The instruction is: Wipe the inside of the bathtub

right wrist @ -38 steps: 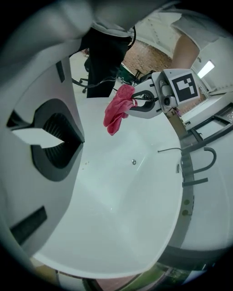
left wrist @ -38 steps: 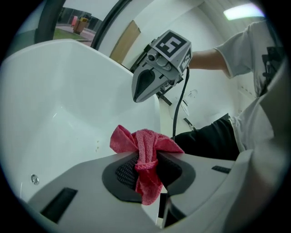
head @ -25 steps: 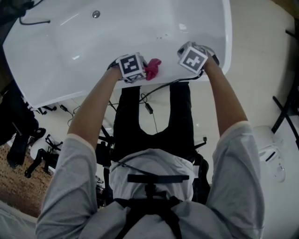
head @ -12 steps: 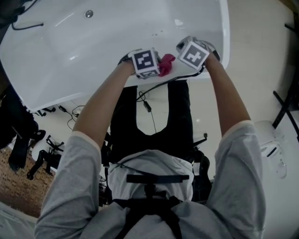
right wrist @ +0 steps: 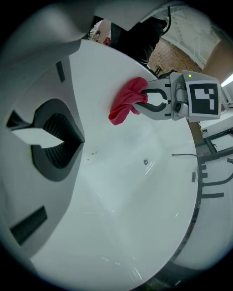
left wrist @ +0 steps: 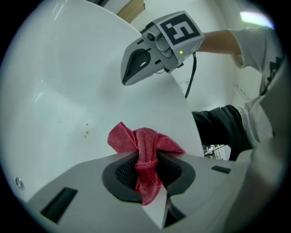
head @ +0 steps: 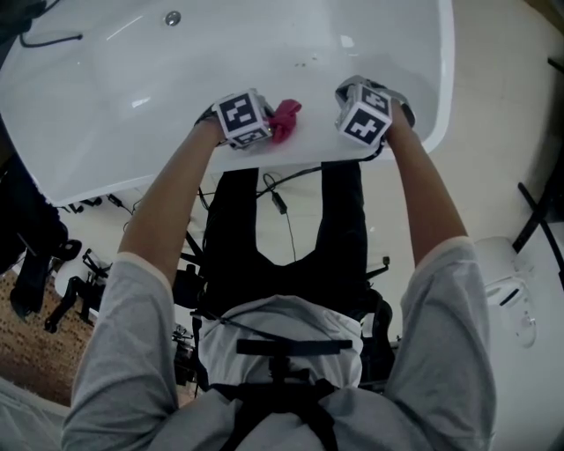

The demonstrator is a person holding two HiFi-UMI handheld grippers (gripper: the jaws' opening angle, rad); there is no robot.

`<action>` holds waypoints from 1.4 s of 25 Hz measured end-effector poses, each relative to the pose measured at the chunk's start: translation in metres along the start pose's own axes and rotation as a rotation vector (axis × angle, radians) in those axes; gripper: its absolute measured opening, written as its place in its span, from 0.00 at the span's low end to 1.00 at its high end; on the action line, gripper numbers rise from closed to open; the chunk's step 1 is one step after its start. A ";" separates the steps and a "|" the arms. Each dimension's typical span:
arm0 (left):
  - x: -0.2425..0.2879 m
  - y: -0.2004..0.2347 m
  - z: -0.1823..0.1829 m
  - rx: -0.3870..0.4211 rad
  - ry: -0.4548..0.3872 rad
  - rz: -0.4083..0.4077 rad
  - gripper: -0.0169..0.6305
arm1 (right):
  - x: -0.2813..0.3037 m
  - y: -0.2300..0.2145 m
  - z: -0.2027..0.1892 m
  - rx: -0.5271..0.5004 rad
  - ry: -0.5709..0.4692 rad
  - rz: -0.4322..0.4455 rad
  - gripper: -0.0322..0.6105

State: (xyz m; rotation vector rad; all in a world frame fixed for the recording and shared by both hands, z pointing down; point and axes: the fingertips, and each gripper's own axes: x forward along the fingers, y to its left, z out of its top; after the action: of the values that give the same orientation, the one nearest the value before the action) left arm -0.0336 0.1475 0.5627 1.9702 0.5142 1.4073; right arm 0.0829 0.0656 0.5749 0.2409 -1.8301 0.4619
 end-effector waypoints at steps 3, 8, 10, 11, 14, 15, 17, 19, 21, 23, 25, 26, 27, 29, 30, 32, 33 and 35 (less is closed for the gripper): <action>0.005 0.005 0.001 0.015 0.009 0.008 0.15 | 0.007 -0.013 0.002 0.006 -0.004 -0.045 0.06; 0.020 0.007 0.037 0.032 -0.055 0.005 0.14 | 0.029 -0.036 -0.004 0.040 0.027 -0.060 0.06; 0.028 0.007 0.056 0.052 -0.071 -0.001 0.14 | 0.037 -0.043 -0.007 0.057 0.033 -0.061 0.06; 0.032 0.008 0.065 0.061 -0.076 -0.004 0.14 | 0.038 -0.048 -0.006 0.070 0.029 -0.067 0.06; 0.040 0.009 0.083 0.081 -0.079 -0.017 0.14 | 0.038 -0.059 -0.001 0.105 0.011 -0.077 0.06; 0.041 0.010 0.084 0.079 -0.077 -0.023 0.15 | 0.041 -0.061 -0.001 0.112 0.009 -0.074 0.06; 0.041 0.012 0.080 0.073 -0.071 -0.024 0.15 | 0.052 -0.063 -0.004 0.123 0.009 -0.061 0.06; 0.040 0.019 0.065 0.066 -0.053 -0.009 0.15 | 0.054 -0.069 0.000 0.132 0.000 -0.064 0.06; 0.037 0.029 0.043 0.044 -0.034 0.010 0.15 | 0.050 -0.078 0.009 0.138 -0.014 -0.080 0.06; 0.035 0.041 0.018 0.019 -0.019 0.034 0.15 | 0.056 -0.081 0.012 0.143 -0.017 -0.076 0.06; 0.033 0.051 -0.002 -0.008 -0.008 0.043 0.15 | 0.062 -0.083 0.011 0.153 -0.017 -0.067 0.06; 0.033 0.055 -0.009 -0.023 -0.009 0.041 0.15 | 0.067 -0.082 0.009 0.162 -0.016 -0.059 0.06; 0.034 0.058 -0.013 -0.036 -0.014 0.038 0.15 | 0.070 -0.082 0.008 0.169 -0.018 -0.054 0.06; 0.037 0.064 -0.013 -0.053 -0.034 0.036 0.14 | 0.076 -0.083 0.008 0.185 -0.026 -0.050 0.06; 0.040 0.066 -0.008 -0.055 -0.049 0.037 0.14 | 0.077 -0.085 0.008 0.193 -0.030 -0.051 0.06; 0.047 0.068 0.012 -0.044 -0.085 0.038 0.14 | 0.080 -0.089 0.005 0.214 -0.033 -0.056 0.06; 0.052 0.067 0.026 -0.029 -0.103 0.035 0.14 | 0.085 -0.089 0.002 0.232 -0.033 -0.047 0.06; 0.061 0.064 0.055 0.013 -0.123 0.022 0.14 | 0.093 -0.089 -0.002 0.277 -0.036 -0.026 0.06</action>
State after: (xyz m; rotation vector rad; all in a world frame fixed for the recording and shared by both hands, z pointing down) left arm 0.0351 0.1260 0.6375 2.0641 0.4477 1.2889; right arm 0.0911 -0.0080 0.6804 0.4644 -1.7926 0.6975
